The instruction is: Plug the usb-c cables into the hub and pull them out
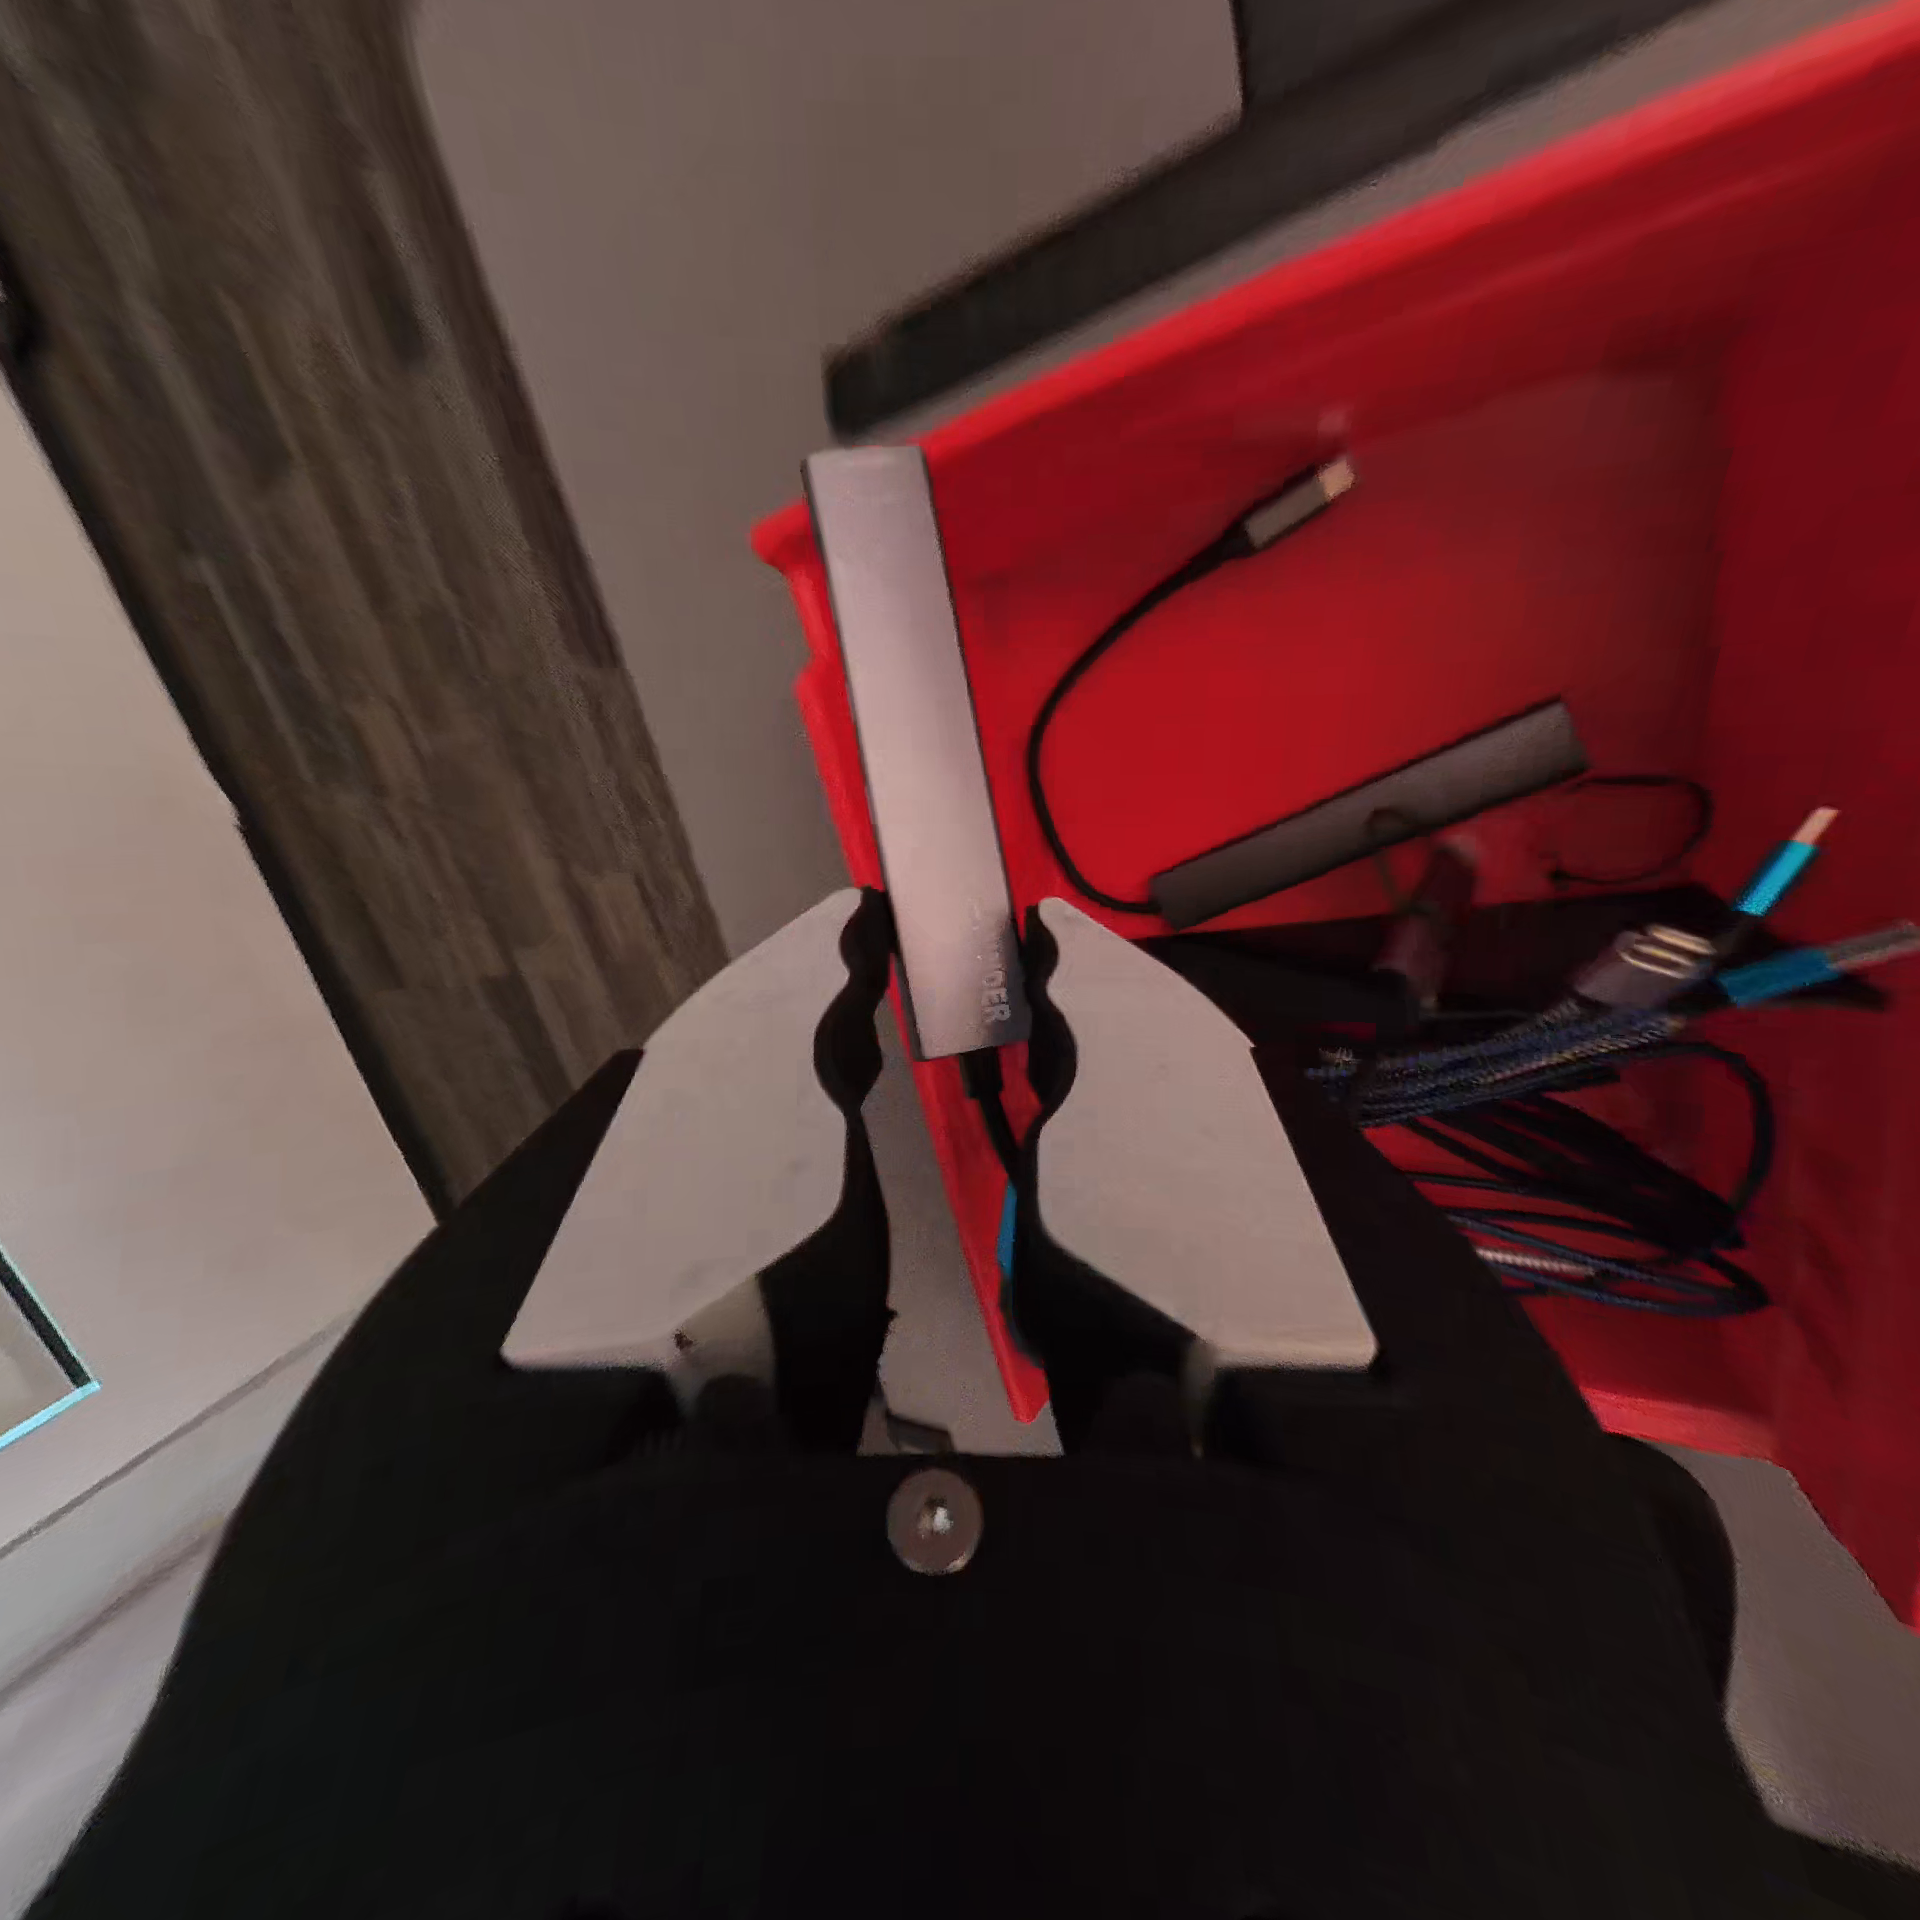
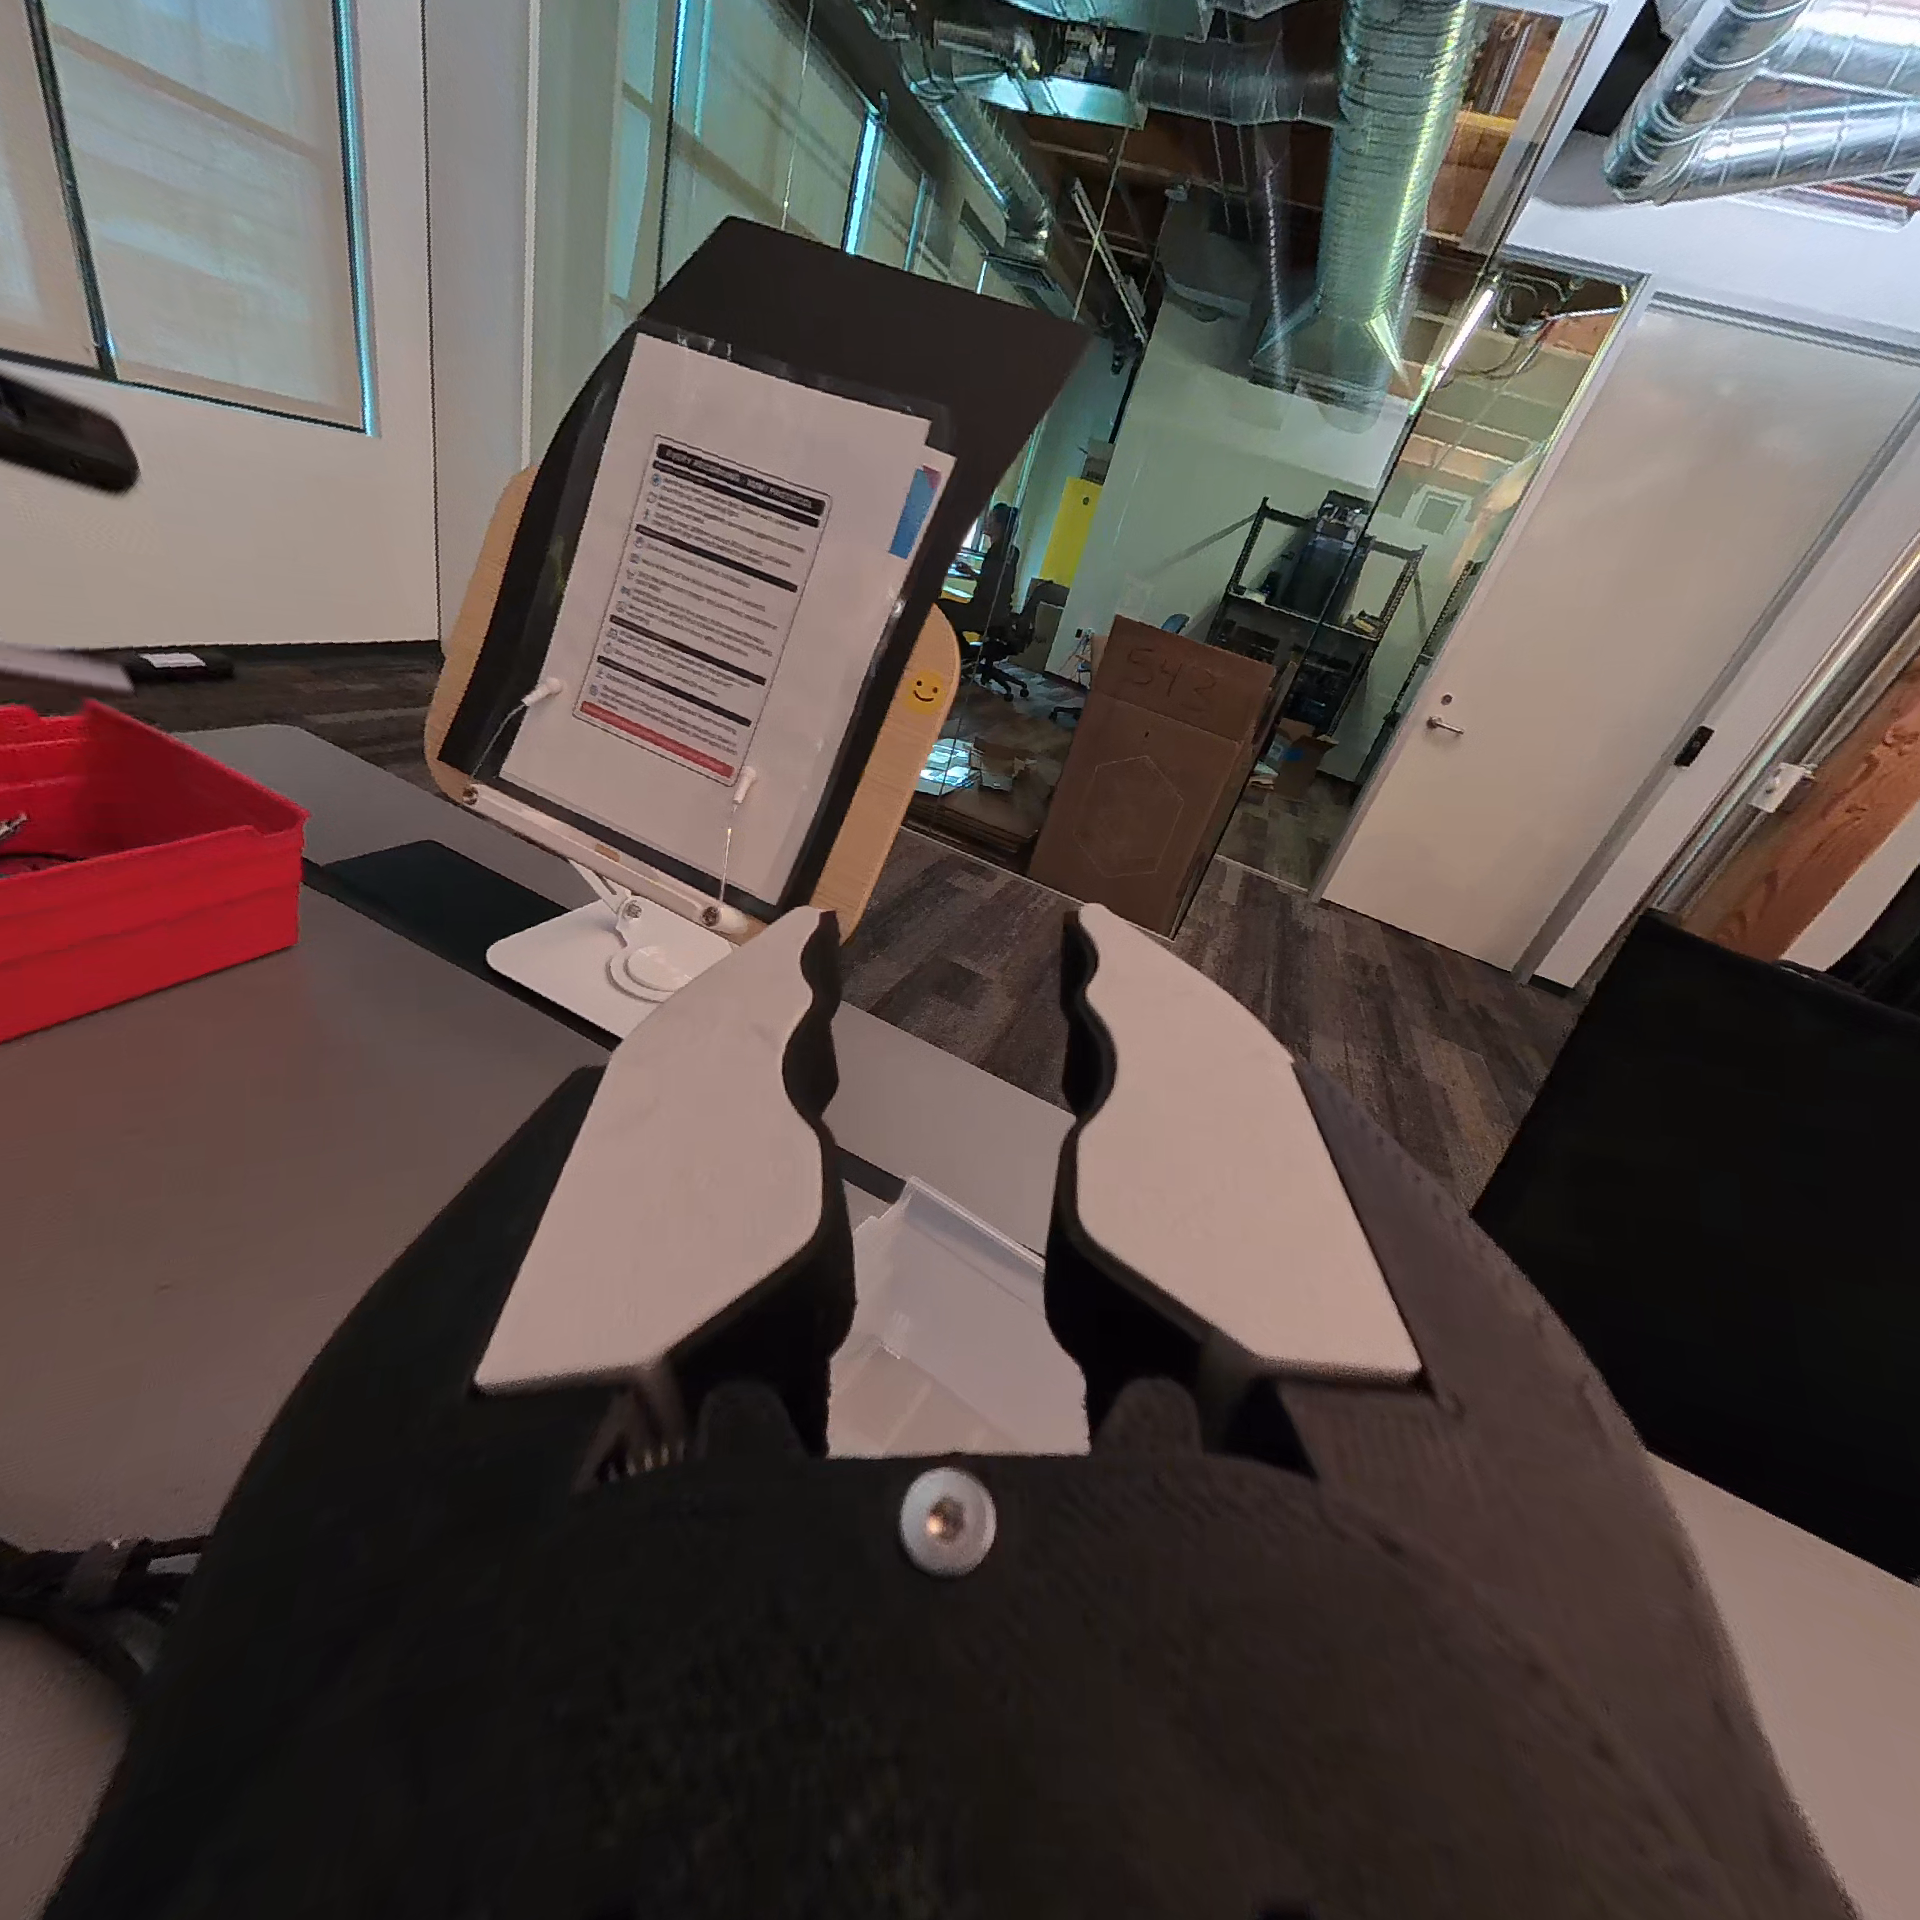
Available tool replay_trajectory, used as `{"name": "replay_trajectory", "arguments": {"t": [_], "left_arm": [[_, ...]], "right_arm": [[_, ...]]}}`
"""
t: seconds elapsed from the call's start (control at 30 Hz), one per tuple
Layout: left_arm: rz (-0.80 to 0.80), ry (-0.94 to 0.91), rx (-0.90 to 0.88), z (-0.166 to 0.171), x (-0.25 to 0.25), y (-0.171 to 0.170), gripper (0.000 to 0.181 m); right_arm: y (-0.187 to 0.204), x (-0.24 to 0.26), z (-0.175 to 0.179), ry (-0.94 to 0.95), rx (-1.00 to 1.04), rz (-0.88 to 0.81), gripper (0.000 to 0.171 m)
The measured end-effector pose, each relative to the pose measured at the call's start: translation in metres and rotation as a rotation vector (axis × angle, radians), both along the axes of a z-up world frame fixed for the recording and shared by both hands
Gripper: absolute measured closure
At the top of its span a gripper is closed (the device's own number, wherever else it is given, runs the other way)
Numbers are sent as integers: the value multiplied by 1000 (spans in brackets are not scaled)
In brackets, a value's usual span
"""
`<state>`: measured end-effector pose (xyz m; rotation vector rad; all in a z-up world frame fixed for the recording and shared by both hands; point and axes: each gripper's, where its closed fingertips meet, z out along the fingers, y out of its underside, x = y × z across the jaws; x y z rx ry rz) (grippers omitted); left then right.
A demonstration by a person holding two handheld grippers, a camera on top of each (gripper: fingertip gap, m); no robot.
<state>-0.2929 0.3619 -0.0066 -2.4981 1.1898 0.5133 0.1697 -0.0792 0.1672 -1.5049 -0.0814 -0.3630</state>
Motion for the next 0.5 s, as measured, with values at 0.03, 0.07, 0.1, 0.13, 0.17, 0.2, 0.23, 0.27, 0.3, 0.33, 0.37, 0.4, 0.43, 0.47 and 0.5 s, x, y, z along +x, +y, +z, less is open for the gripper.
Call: {"name": "replay_trajectory", "arguments": {"t": [0.03, 0.07, 0.1, 0.13, 0.17, 0.2, 0.23, 0.27, 0.3, 0.33, 0.37, 0.4, 0.43, 0.47, 0.5], "left_arm": [[-30, -23, 59, 19, 6, -4, 158], [-70, -49, 121, 39, 14, -9, 158], [-118, -81, 178, 58, 24, -19, 158], [-176, -124, 227, 75, 37, -31, 158], [-247, -180, 263, 90, 52, -47, 158], [-319, -244, 284, 103, 69, -66, 158], [-394, -305, 296, 113, 85, -87, 158], [-480, -359, 306, 121, 101, -110, 158], [-552, -408, 316, 128, 115, -132, 158], [-615, -450, 330, 134, 127, -154, 158], [-692, -486, 354, 140, 139, -176, 158], [-764, -520, 378, 144, 150, -198, 158], [-822, -553, 386, 146, 159, -219, 158], [-884, -587, 373, 146, 168, -242, 158], [-946, -632, 356, 145, 177, -264, 158]], "right_arm": [[2, -3, 0, -6, -2, 4, 130], [5, -6, 1, -12, -3, 12, 130], [9, -11, 1, -18, -1, 25, 130], [13, -17, 1, -21, 0, 47, 130], [19, -26, 1, -19, 0, 82, 130], [25, -37, 2, -13, 3, 131, 130], [32, -50, 2, 1, 12, 194, 130], [38, -64, 3, 25, 24, 265, 130], [45, -79, 3, 61, 33, 340, 130], [52, -95, 2, 103, 37, 419, 130], [60, -110, 1, 153, 41, 501, 130], [67, -126, -1, 213, 41, 579, 128], [74, -141, -4, 278, 37, 659, 127], [80, -156, -8, 345, 27, 739, 125], [86, -171, -12, 416, 9, 809, 123]]}}
